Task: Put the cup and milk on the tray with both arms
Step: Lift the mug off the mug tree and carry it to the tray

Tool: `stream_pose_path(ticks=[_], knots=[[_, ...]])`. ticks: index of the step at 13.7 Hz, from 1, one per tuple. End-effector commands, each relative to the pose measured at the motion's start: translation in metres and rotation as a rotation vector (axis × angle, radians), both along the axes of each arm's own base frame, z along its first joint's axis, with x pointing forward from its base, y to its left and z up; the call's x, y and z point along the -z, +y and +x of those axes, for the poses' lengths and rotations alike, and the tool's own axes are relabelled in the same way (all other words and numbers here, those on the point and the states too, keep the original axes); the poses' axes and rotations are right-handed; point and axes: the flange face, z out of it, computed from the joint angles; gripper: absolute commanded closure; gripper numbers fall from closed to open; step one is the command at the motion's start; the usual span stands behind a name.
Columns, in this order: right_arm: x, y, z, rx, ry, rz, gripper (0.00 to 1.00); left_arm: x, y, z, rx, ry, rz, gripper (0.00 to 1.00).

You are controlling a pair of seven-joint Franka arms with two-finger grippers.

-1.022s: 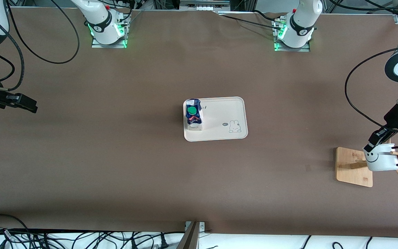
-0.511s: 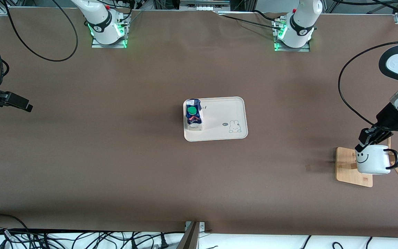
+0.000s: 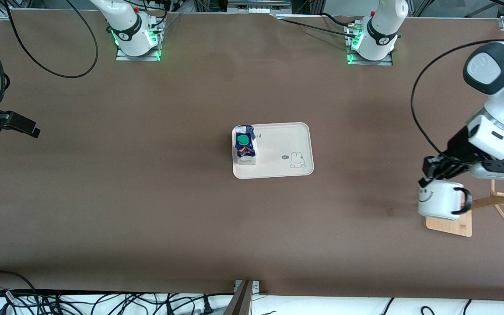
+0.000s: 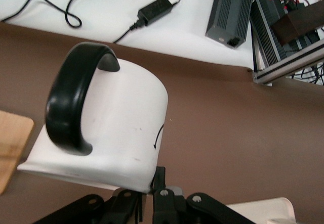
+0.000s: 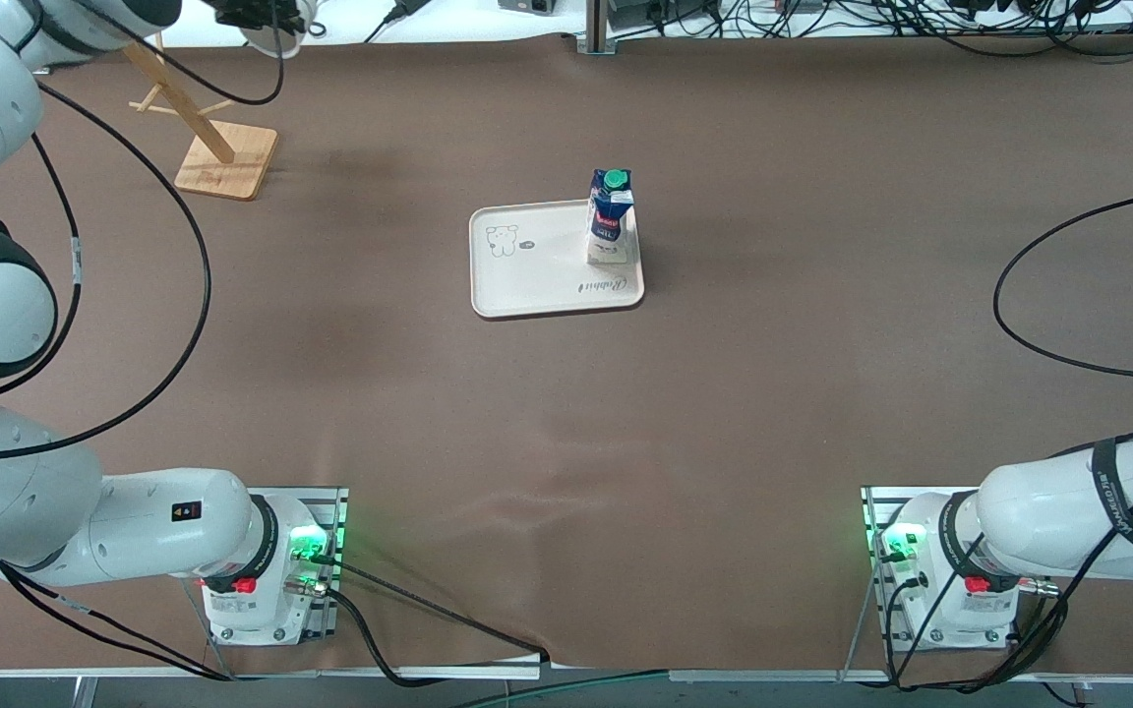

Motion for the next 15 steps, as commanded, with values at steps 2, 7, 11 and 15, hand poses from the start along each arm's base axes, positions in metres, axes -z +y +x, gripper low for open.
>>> stream_pose_path(ticks=[2, 7, 11, 15], knots=[[-0.005, 0.01, -0.006, -0.025, 0.01, -0.013, 0.0, -0.03, -0.089, -0.024, 0.068, 0.197, 0.041, 1.0], [-0.005, 0.046, -0.008, -0.078, 0.013, -0.016, 0.0, -0.007, -0.228, -0.079, 0.225, 0.415, 0.101, 1.0], [-0.009, 0.041, -0.009, -0.074, 0.007, -0.028, 0.0, 0.069, -0.324, -0.077, 0.079, 0.651, 0.15, 1.0], [-0.01, 0.038, -0.007, -0.067, -0.005, -0.031, 0.0, 0.166, -0.323, -0.051, -0.054, 0.813, 0.168, 1.0]])
